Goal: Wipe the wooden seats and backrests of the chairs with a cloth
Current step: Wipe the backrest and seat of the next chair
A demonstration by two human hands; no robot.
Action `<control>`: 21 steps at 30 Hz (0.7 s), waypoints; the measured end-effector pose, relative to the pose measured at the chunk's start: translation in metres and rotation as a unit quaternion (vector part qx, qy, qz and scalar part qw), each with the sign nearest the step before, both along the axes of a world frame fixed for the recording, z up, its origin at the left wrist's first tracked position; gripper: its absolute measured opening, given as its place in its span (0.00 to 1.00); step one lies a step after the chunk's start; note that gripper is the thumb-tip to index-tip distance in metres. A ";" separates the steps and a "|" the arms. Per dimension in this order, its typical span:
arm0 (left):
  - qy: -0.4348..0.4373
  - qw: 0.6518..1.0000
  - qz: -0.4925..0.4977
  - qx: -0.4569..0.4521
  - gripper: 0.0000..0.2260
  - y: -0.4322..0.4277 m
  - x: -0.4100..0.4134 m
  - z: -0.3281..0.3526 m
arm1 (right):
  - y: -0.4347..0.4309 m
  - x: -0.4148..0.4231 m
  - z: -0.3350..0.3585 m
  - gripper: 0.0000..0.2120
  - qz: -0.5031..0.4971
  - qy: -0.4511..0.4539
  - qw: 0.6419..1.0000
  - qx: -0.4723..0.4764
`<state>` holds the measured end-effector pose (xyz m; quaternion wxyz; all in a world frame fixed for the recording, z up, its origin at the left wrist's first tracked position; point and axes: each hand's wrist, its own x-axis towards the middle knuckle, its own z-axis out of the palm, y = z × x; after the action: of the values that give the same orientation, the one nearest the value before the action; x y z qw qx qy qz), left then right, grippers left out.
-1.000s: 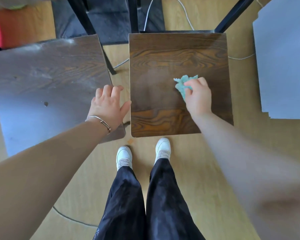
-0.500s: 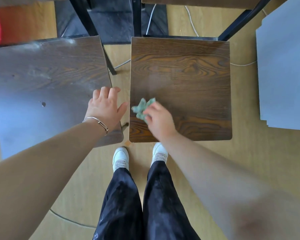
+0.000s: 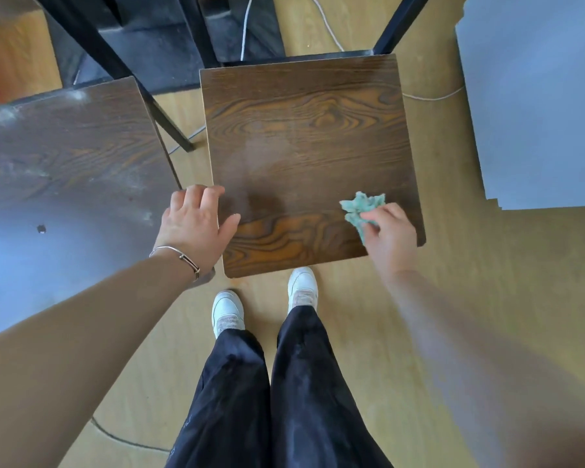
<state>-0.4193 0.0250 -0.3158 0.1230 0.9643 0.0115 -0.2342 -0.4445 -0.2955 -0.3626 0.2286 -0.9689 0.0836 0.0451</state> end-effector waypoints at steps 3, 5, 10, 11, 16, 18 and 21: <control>-0.004 1.000 -0.010 -0.011 0.24 -0.011 0.006 -0.003 | -0.057 0.005 -0.005 0.07 -0.103 0.022 0.994 -0.009; 0.001 1.000 -0.017 -0.013 0.24 -0.016 0.007 -0.006 | -0.070 0.000 -0.009 0.06 -0.118 0.041 0.992 0.006; 0.008 1.000 -0.027 -0.007 0.23 -0.014 0.004 -0.004 | -0.054 -0.014 -0.008 0.05 -0.176 0.073 0.981 0.035; 0.005 1.000 -0.026 -0.010 0.23 -0.011 0.003 -0.002 | -0.046 -0.019 -0.006 0.05 -0.173 0.077 0.981 0.039; -0.001 1.000 -0.014 -0.014 0.24 0.012 -0.002 0.001 | 0.025 -0.042 0.001 0.05 -0.111 0.088 0.989 0.041; -0.002 1.000 0.000 -0.017 0.24 0.022 -0.006 0.000 | 0.054 -0.045 0.001 0.06 -0.097 0.098 0.990 0.041; 0.001 1.000 0.023 -0.019 0.24 0.037 -0.015 0.000 | 0.085 -0.046 0.001 0.06 -0.068 0.092 0.992 0.049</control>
<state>-0.4348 0.0620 -0.3159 0.1468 0.9611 0.0297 -0.2322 -0.4908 -0.2109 -0.3613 0.2696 -0.9403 0.1680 0.1221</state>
